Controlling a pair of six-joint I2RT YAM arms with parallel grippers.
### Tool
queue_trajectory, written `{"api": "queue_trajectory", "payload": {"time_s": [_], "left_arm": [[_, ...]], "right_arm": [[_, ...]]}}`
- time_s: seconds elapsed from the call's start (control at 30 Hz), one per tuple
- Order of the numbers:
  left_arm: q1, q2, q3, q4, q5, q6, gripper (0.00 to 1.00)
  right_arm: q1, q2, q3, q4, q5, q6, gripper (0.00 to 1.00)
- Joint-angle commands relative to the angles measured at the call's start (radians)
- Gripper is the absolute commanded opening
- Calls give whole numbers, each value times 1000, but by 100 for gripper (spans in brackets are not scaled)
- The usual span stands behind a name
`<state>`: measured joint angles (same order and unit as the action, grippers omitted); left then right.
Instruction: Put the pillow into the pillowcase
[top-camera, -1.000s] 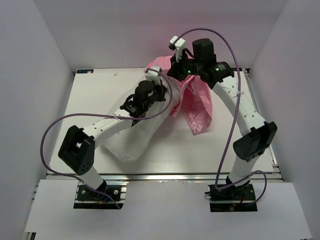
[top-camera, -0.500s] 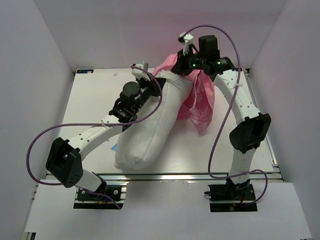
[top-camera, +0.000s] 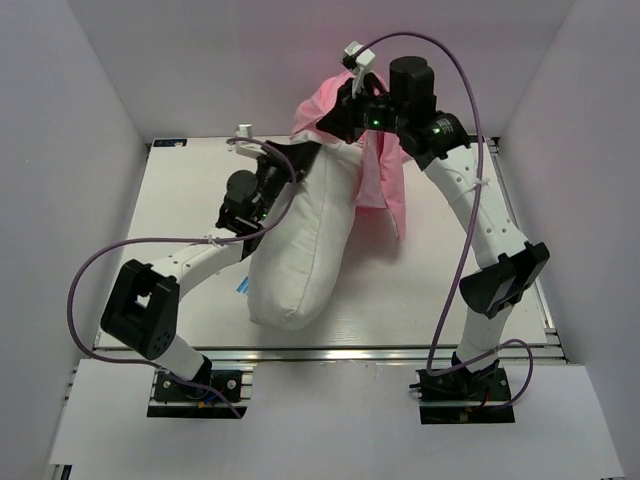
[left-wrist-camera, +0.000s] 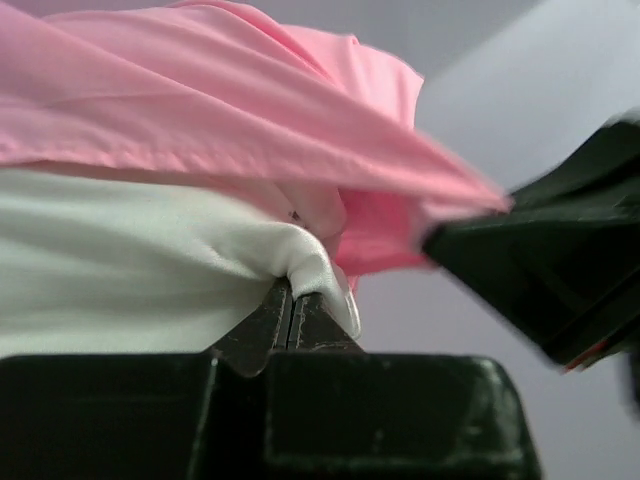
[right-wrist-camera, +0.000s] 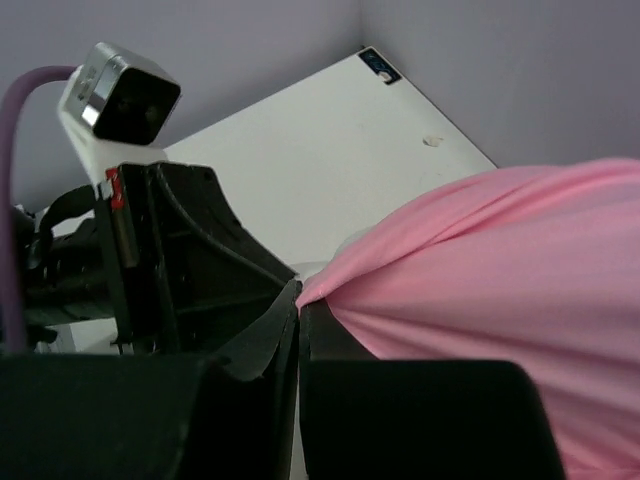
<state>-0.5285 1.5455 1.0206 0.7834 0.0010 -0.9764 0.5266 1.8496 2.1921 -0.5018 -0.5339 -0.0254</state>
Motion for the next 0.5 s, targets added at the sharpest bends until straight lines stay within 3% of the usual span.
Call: {"api": "queue_trajectory", "payload": {"time_s": [0.0, 0.13, 0.2, 0.23, 0.37, 0.47], "left_arm": [[108, -68, -129, 221, -80, -281, 0], [222, -99, -296, 180, -95, -403, 0], [296, -105, -338, 157, -61, -435, 0], [318, -105, -356, 142, -52, -442, 0], [383, -139, -395, 25, -45, -430, 0], [413, -140, -384, -48, -23, -418, 0]], "right_arm": [[68, 34, -57, 48, -95, 79, 0], [108, 161, -25, 77, -69, 111, 0], [151, 226, 69, 81, -34, 111, 0], [167, 281, 95, 94, -25, 105, 5], [200, 333, 182, 126, -21, 78, 49], [178, 263, 153, 105, 3, -40, 68]]}}
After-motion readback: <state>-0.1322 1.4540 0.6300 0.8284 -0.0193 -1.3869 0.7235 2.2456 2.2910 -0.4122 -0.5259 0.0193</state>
